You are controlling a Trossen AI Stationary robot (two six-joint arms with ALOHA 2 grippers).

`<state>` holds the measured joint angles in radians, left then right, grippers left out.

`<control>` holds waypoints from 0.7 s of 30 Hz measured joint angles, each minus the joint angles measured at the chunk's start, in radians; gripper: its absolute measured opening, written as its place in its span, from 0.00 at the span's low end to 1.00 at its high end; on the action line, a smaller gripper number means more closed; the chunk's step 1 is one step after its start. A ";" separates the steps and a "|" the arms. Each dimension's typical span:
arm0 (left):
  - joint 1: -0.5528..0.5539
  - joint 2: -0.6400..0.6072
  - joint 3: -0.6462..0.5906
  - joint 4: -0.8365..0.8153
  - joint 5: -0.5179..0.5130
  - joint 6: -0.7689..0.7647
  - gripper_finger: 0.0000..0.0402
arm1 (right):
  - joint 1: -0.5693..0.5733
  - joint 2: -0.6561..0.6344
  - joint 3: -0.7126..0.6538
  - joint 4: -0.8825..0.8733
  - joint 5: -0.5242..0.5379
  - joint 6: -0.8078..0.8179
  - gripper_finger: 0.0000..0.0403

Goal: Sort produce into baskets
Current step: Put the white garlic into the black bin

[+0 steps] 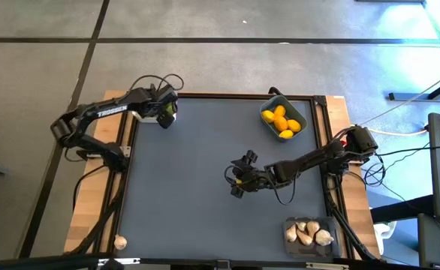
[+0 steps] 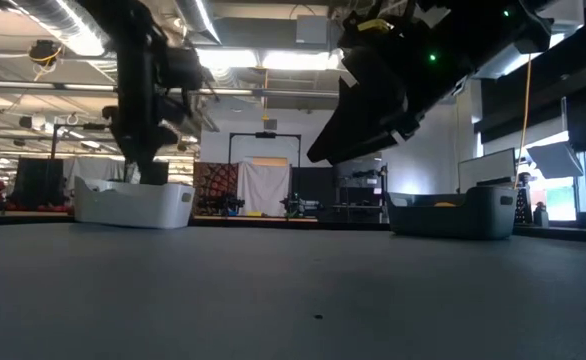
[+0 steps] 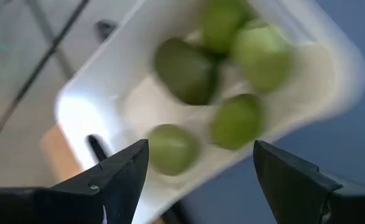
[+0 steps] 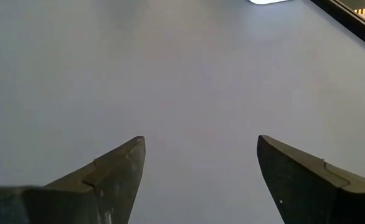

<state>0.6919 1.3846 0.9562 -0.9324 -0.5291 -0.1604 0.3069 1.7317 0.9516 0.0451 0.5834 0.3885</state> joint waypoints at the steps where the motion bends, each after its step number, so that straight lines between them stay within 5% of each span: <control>1: -0.018 -0.024 0.000 -0.002 0.031 0.000 0.71 | 0.000 0.000 0.000 0.000 0.000 0.000 0.76; 11: -0.282 -0.244 0.000 -0.007 0.405 0.032 0.70 | 0.000 0.000 0.000 0.014 0.001 -0.011 0.76; 21: -0.638 -0.270 0.000 -0.001 0.488 -0.094 0.70 | 0.000 0.000 0.000 0.014 0.001 -0.011 0.76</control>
<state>0.0543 1.1150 0.9565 -0.9337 -0.0409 -0.2544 0.3069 1.7317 0.9516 0.0593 0.5842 0.3771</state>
